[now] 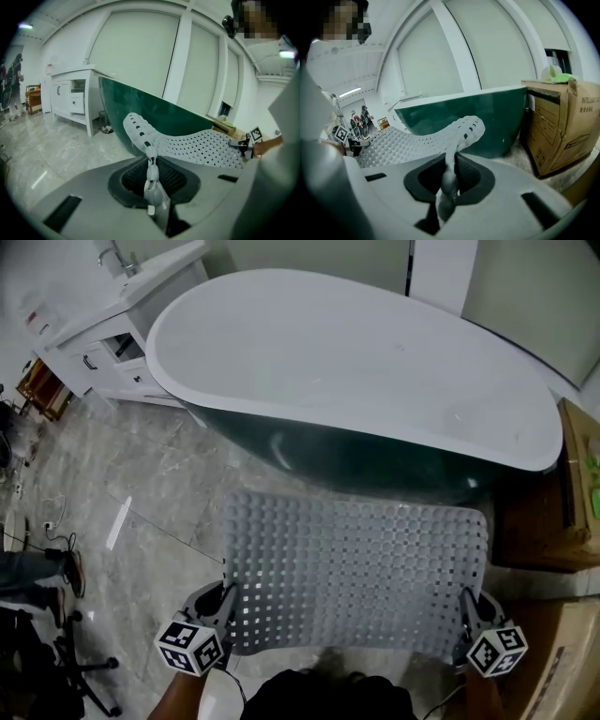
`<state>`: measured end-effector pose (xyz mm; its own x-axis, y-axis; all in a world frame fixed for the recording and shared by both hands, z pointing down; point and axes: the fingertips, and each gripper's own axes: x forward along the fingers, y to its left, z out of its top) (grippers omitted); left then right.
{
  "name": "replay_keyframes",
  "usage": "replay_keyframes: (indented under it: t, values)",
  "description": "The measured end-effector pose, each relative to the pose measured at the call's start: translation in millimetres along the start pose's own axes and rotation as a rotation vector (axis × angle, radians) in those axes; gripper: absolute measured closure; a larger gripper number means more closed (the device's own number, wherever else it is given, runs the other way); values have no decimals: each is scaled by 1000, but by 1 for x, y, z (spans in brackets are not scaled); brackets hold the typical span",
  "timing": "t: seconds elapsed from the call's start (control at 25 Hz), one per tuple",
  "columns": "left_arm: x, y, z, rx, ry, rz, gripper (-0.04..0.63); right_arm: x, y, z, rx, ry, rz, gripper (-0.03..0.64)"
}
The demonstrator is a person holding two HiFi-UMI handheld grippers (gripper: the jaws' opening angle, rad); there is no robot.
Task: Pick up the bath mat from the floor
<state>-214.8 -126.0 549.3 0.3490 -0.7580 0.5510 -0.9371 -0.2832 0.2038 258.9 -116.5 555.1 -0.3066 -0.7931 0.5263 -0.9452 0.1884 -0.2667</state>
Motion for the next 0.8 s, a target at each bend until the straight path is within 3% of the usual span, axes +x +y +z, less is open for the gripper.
replay_keyframes:
  t: [0.8]
  values:
    - [-150,-57,177,17,-38,-16,541,-141,62,167,16,-71,11,572]
